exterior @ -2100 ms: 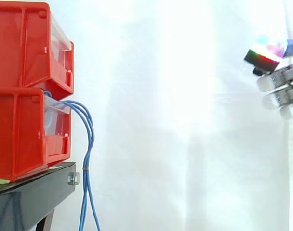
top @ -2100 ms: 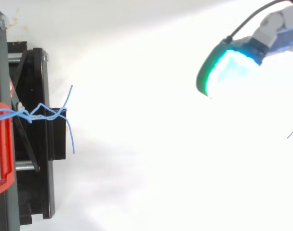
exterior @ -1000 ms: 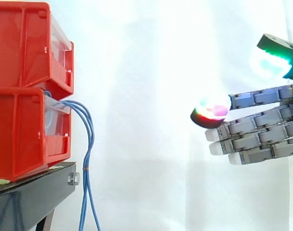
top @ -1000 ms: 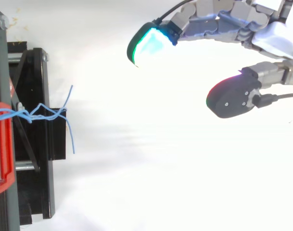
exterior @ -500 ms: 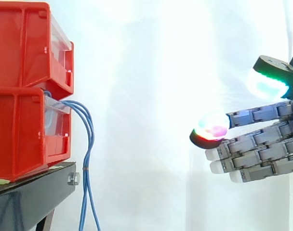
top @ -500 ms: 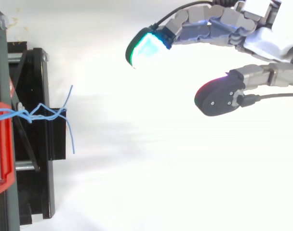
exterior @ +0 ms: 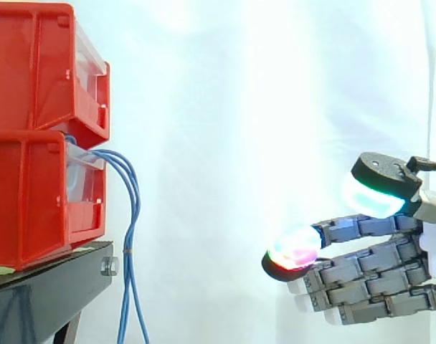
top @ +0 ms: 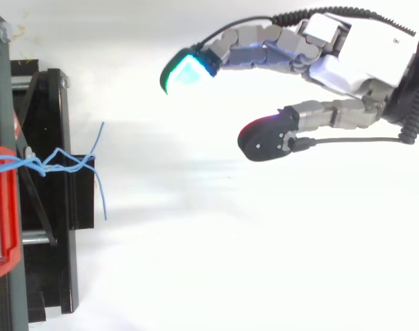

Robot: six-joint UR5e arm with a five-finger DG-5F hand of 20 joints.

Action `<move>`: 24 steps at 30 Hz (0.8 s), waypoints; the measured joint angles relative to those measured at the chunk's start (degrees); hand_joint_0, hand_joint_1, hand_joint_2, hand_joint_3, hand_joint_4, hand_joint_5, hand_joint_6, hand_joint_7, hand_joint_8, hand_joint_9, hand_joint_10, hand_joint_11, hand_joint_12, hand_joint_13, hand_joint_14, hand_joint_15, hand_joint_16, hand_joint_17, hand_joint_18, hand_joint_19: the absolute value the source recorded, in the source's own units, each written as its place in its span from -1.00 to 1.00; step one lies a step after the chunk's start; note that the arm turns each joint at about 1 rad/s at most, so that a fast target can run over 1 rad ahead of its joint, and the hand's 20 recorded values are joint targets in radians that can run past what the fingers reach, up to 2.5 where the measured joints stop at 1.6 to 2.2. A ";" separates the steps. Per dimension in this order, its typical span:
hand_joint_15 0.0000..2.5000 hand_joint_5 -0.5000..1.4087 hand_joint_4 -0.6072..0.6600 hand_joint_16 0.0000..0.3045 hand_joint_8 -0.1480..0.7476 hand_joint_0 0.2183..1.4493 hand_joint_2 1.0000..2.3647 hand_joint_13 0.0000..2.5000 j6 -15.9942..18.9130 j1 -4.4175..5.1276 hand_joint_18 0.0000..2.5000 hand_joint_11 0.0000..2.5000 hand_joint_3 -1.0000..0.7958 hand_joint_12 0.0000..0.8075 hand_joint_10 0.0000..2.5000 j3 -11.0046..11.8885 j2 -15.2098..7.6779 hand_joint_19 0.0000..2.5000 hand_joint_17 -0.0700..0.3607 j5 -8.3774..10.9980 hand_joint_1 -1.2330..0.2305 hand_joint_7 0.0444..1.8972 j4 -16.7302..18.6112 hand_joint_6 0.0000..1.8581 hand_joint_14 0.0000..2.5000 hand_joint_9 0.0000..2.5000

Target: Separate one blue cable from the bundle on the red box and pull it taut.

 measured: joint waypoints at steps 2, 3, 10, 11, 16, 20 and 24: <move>-0.96 -0.71 0.13 -0.85 -0.20 -0.53 -1.00 -0.79 -2.31 0.18 -0.88 -0.93 -0.43 -0.53 -1.00 0.02 -0.04 -1.00 -0.43 1.50 -0.15 -0.28 0.77 -0.46 -1.00 -0.64; -0.96 -0.71 0.13 -0.85 -0.19 -0.53 -1.00 -0.79 -3.83 0.32 -0.88 -0.93 -0.43 -0.53 -1.00 0.02 -0.05 -1.00 -0.43 2.38 -0.15 -0.28 1.35 -0.46 -1.00 -0.64; -0.96 -0.71 0.13 -0.85 -0.19 -0.53 -1.00 -0.80 -8.53 0.94 -0.88 -0.94 -0.43 -0.53 -1.00 1.60 -2.24 -1.00 -0.43 4.99 -0.15 -0.29 4.28 -0.46 -1.00 -0.64; -0.95 -0.71 0.13 -0.85 -0.19 -0.53 -1.00 -0.80 -8.46 1.00 -0.88 -0.93 -0.43 -0.53 -1.00 2.62 -3.19 -1.00 -0.43 5.05 -0.15 -0.28 4.35 -0.46 -1.00 -0.64; -0.97 -0.70 0.13 -0.85 -0.19 -0.53 -1.00 -0.80 -7.02 1.02 -0.88 -0.93 -0.43 -0.53 -1.00 7.43 -6.77 -1.00 -0.43 4.24 -0.15 -0.28 2.65 -0.46 -1.00 -0.63; -0.96 -0.70 0.13 -0.85 -0.18 -0.53 -1.00 -0.80 -6.67 1.13 -0.88 -0.93 -0.43 -0.53 -1.00 10.24 -7.80 -1.00 -0.43 3.82 -0.15 -0.28 1.15 -0.46 -1.00 -0.62; -0.97 -0.70 0.13 -0.85 -0.19 -0.53 -1.00 -0.80 -7.54 1.40 -0.88 -0.93 -0.43 -0.53 -1.00 11.27 -8.14 -1.00 -0.43 3.79 -0.15 -0.28 1.33 -0.46 -1.00 -0.62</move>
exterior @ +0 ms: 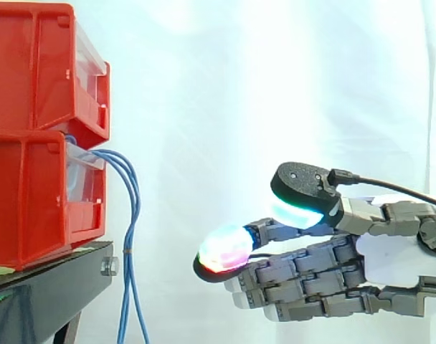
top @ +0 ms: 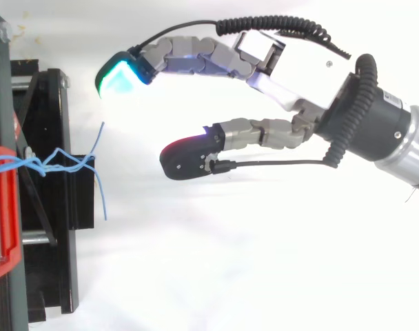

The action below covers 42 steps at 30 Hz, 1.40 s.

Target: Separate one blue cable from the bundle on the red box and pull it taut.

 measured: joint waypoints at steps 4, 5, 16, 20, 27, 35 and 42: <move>-0.96 -0.70 0.13 -0.84 -0.19 -0.52 -1.00 -0.80 -0.41 0.27 -0.88 -0.93 -0.43 -0.53 -1.00 0.58 -0.97 -1.00 -0.43 0.29 -0.15 -0.28 0.82 -0.46 -1.00 -0.62; -0.96 -0.70 0.13 -0.84 -0.19 -0.52 -1.00 -0.80 -0.36 0.30 -0.88 -0.93 -0.43 -0.53 -1.00 0.76 -1.19 -1.00 -0.43 0.28 -0.15 -0.29 0.83 -0.46 -1.00 -0.62; -0.96 -0.70 0.13 -0.84 -0.19 -0.52 -1.00 -0.80 1.13 0.53 -0.88 -0.92 -0.43 -0.53 -1.00 8.74 -6.58 -1.00 -0.43 -0.99 -0.15 -0.28 -2.23 -0.46 -1.00 -0.62; -0.96 -0.70 0.13 -0.84 -0.19 -0.52 -1.00 -0.80 0.28 0.59 -0.88 -0.92 -0.43 -0.53 -1.00 9.75 -6.92 -1.00 -0.43 -1.07 -0.15 -0.28 -2.14 -0.46 -1.00 -0.61; -0.96 -0.70 0.13 -0.84 -0.19 -0.52 -1.00 -0.80 -2.04 0.72 -0.88 -0.91 -0.43 -0.53 -1.00 10.14 -8.07 -1.00 -0.43 0.25 -0.15 -0.28 1.94 -0.46 -1.00 -0.61; -0.95 -0.70 0.13 -0.85 -0.19 -0.52 -1.00 -0.78 -4.17 0.76 -0.87 -0.92 -0.43 -0.53 -1.00 13.93 -10.99 -1.00 -0.43 -0.69 -0.15 -0.29 2.74 -0.46 -1.00 -0.61; -0.95 -0.69 0.13 -0.85 -0.19 -0.52 -1.00 -0.76 -2.91 0.81 -0.86 -0.92 -0.43 -0.53 -1.00 16.77 -13.08 -1.00 -0.43 -2.35 -0.15 -0.29 0.96 -0.46 -1.00 -0.60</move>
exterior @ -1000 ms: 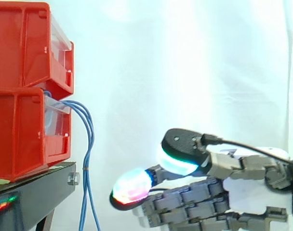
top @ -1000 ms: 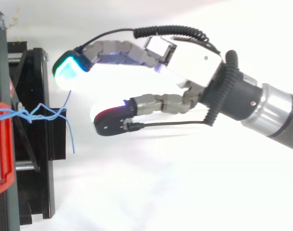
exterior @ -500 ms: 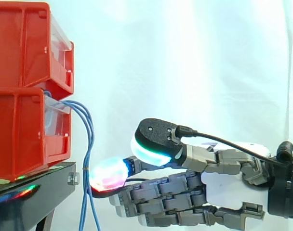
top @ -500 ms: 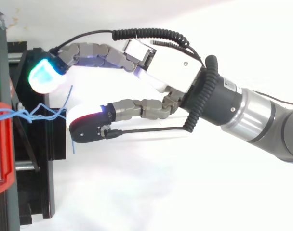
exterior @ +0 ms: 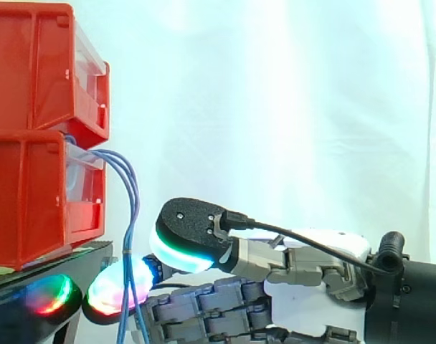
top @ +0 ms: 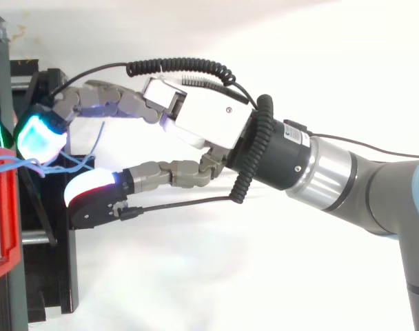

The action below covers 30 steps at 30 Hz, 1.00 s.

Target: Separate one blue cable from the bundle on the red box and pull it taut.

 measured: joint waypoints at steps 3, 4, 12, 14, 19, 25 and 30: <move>-0.92 -0.69 0.14 -0.85 -0.18 -0.51 -1.00 -0.71 -0.34 0.15 -0.84 -0.91 -0.43 -0.53 -1.00 0.02 -0.09 -1.00 -0.43 -0.18 -0.15 -0.29 0.42 -0.46 -1.00 -0.56; -0.90 -0.68 0.14 -0.85 -0.17 -0.51 -1.00 -0.67 -0.43 0.21 -0.82 -0.91 -0.43 -0.51 -1.00 -0.07 -0.10 -0.99 -0.43 -0.23 -0.15 -0.29 0.57 -0.46 -1.00 -0.53; -0.72 -0.66 0.18 -0.86 -0.15 -0.49 -1.00 -0.36 -0.65 1.14 -0.71 -0.63 -0.42 -0.44 -0.98 -2.40 -0.11 -0.92 -0.46 -2.65 -0.14 -0.26 3.27 -0.46 -0.99 -0.15; -0.70 -0.65 0.19 -0.86 -0.15 -0.49 -1.00 -0.33 -0.65 1.31 -0.70 -0.59 -0.42 -0.44 -0.98 -2.57 -0.10 -0.92 -0.46 -3.60 -0.14 -0.26 4.06 -0.46 -0.99 -0.12; -0.61 -0.65 0.20 -0.87 -0.17 -0.48 -1.00 -0.23 -0.10 1.45 -0.66 -0.51 -0.42 -0.40 -0.98 -2.09 0.21 -0.88 -0.47 -6.08 -0.14 -0.24 4.34 -0.46 -0.98 -0.06; -0.56 -0.65 0.20 -0.86 -0.17 -0.47 -1.00 -0.19 0.46 1.68 -0.63 -0.49 -0.43 -0.39 -0.98 -1.34 1.55 -0.84 -0.45 -7.65 -0.14 -0.24 2.60 -0.46 -0.98 -0.05; -0.56 -0.65 0.20 -0.86 -0.19 -0.47 -1.00 -0.19 0.49 1.73 -0.63 -0.48 -0.43 -0.39 -0.98 -1.21 3.42 -0.83 -0.45 -7.82 -0.14 -0.23 -0.75 -0.46 -0.98 -0.04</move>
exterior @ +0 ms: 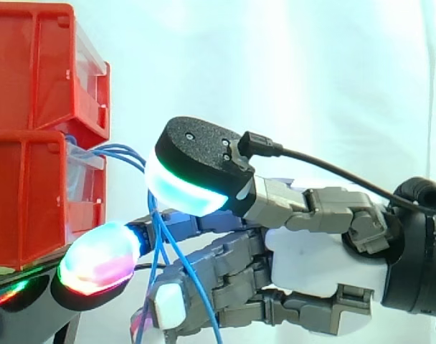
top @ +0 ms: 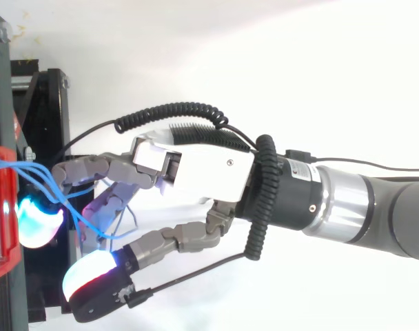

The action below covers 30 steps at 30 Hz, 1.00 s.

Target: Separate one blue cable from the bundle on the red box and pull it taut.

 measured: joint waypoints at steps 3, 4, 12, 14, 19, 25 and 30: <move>-0.55 -0.64 0.22 -0.85 -0.19 -0.47 -1.00 -0.19 0.12 0.03 -0.63 -0.44 -0.43 -0.39 -0.98 0.01 0.40 -0.82 -0.44 -0.06 -0.14 -0.20 -1.57 -0.46 -0.98 -0.03; -0.55 -0.64 0.22 -0.85 -0.19 -0.47 -1.00 -0.19 0.18 0.03 -0.62 -0.42 -0.43 -0.38 -0.98 0.02 0.48 -0.82 -0.44 -0.06 -0.14 -0.18 -2.05 -0.46 -0.98 -0.02; -0.57 -0.64 0.21 -0.84 -0.20 -0.47 -1.00 -0.26 0.92 -0.05 -0.63 -0.42 -0.43 -0.34 -0.98 0.01 0.99 -0.80 -0.42 -0.18 -0.14 -0.18 -4.82 -0.46 -0.98 -0.07; -0.58 -0.64 0.21 -0.84 -0.20 -0.47 -1.00 -0.27 1.31 -0.19 -0.63 -0.43 -0.43 -0.34 -0.98 -0.01 1.06 -0.80 -0.41 -0.34 -0.14 -0.18 -6.17 -0.46 -0.98 -0.09; -0.72 -0.65 0.20 -0.82 -0.19 -0.47 -1.00 -0.46 3.41 -0.94 -0.68 -0.57 -0.43 -0.36 -0.98 -0.03 1.31 -0.83 -0.40 -1.75 -0.15 -0.18 -11.57 -0.46 -0.99 -0.23; -0.78 -0.66 0.19 -0.82 -0.19 -0.48 -1.00 -0.54 4.71 -1.64 -0.71 -0.67 -0.43 -0.36 -0.99 -0.03 2.27 -0.85 -0.39 -2.54 -0.16 -0.21 -15.62 -0.46 -0.99 -0.31; -0.77 -0.66 0.19 -0.82 -0.19 -0.48 -1.00 -0.54 4.16 -1.88 -0.72 -0.66 -0.43 -0.36 -0.98 -0.04 3.33 -0.86 -0.38 -2.55 -0.16 -0.20 -16.35 -0.46 -0.99 -0.32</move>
